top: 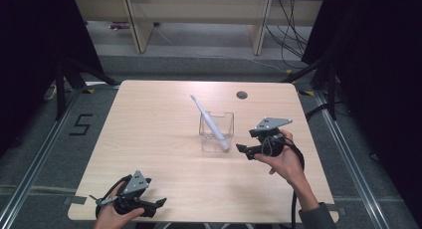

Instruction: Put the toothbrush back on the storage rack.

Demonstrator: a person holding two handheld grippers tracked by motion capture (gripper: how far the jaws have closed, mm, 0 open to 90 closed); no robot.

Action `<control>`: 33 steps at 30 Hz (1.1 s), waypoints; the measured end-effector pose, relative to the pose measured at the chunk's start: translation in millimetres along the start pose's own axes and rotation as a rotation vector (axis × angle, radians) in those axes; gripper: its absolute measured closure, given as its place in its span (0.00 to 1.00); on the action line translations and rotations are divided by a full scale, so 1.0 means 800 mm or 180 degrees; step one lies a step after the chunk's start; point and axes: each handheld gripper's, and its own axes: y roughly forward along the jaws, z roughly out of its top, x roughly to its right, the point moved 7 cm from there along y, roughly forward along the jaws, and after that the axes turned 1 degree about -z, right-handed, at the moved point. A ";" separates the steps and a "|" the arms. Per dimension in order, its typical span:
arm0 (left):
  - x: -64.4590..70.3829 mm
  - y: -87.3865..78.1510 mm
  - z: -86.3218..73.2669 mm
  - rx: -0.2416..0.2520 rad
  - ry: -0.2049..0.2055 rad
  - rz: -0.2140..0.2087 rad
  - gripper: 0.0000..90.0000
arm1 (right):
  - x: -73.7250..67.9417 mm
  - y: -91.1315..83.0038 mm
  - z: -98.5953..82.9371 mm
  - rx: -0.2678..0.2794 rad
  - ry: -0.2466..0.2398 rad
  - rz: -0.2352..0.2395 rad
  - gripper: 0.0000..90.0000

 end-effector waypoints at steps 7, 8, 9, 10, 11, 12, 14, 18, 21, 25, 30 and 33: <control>0.000 0.000 0.000 0.0001 0.0001 0.0003 0.16 | 0.002 -0.005 -0.007 0.0042 -0.0045 -0.0040 0.30; 0.000 0.000 0.000 -0.0001 0.0004 0.0005 0.16 | 0.000 -0.006 -0.009 0.0000 -0.0009 -0.0011 0.30; 0.000 0.000 0.000 0.0002 0.0002 0.0006 0.16 | -0.002 -0.007 -0.010 0.0032 0.0010 0.0036 0.30; -0.001 0.000 0.000 0.0003 0.0001 0.0004 0.16 | -0.003 -0.007 -0.011 0.0039 0.0020 0.0053 0.30; -0.001 0.000 0.000 0.0003 0.0001 0.0004 0.16 | -0.003 -0.007 -0.011 0.0039 0.0020 0.0053 0.30; 0.000 0.000 0.000 0.0004 -0.0005 0.0005 0.16 | -0.003 -0.010 -0.013 0.0056 0.0005 0.0042 0.30; 0.000 0.000 0.000 -0.0002 0.0002 0.0003 0.16 | -0.002 -0.010 -0.013 0.0100 -0.0044 0.0000 0.30; -0.001 -0.001 -0.001 -0.0030 0.0019 0.0019 0.16 | -0.007 -0.013 -0.021 0.0086 0.0039 0.0053 0.30; 0.000 0.000 0.000 0.0007 -0.0027 0.0007 0.16 | -0.009 -0.014 -0.028 0.0094 0.0065 0.0042 0.30; -0.001 0.000 0.000 -0.0021 0.0009 0.0023 0.16 | -0.014 -0.016 -0.035 0.0112 0.0137 0.0120 0.30; -0.001 0.000 0.000 -0.0016 0.0002 0.0016 0.16 | -0.015 -0.016 -0.040 0.0177 0.0158 0.0101 0.30; -0.001 0.000 -0.001 -0.0026 0.0012 0.0020 0.16 | -0.015 -0.016 -0.048 0.0178 0.0112 0.0117 0.30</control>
